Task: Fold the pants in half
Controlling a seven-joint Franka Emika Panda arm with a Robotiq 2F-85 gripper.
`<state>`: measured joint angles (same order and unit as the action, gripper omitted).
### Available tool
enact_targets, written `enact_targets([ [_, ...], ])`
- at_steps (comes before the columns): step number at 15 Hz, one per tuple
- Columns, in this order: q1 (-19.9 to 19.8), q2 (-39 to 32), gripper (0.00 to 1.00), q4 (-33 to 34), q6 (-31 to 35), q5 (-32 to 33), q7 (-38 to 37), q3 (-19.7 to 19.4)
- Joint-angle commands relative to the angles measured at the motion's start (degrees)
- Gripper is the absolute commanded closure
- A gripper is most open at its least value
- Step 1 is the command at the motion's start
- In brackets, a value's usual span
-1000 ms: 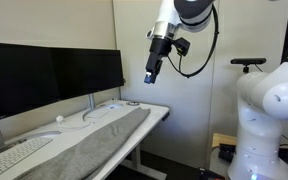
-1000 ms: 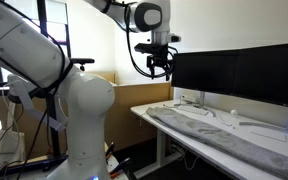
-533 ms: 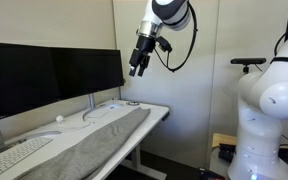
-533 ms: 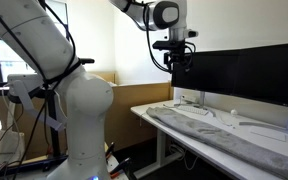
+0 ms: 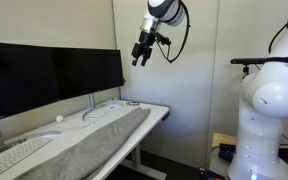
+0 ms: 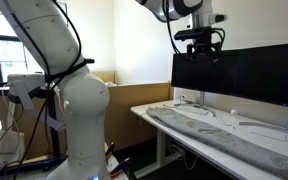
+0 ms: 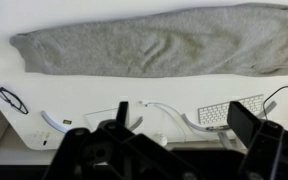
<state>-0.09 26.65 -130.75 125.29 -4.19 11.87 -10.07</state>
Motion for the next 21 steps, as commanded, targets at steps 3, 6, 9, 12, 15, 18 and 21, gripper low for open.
enact_targets([
  [3,-3.9,-5.0,0.00,10.2,-11.2,0.8,9.3,-6.4],
  [6,-5.7,-9.9,0.00,16.7,-17.4,1.5,15.1,-10.2],
  [9,-7.5,-15.3,0.00,22.8,-19.2,1.3,18.2,-12.5],
  [12,-8.6,-14.1,0.00,21.0,-17.6,0.5,17.2,-11.5],
  [15,-8.7,-15.5,0.00,22.2,-17.8,0.6,17.2,-11.3],
  [18,-9.1,-15.5,0.00,22.4,-17.1,1.2,16.5,-11.0],
  [21,-9.9,-17.8,0.00,22.4,-14.6,1.5,16.1,-11.1],
])
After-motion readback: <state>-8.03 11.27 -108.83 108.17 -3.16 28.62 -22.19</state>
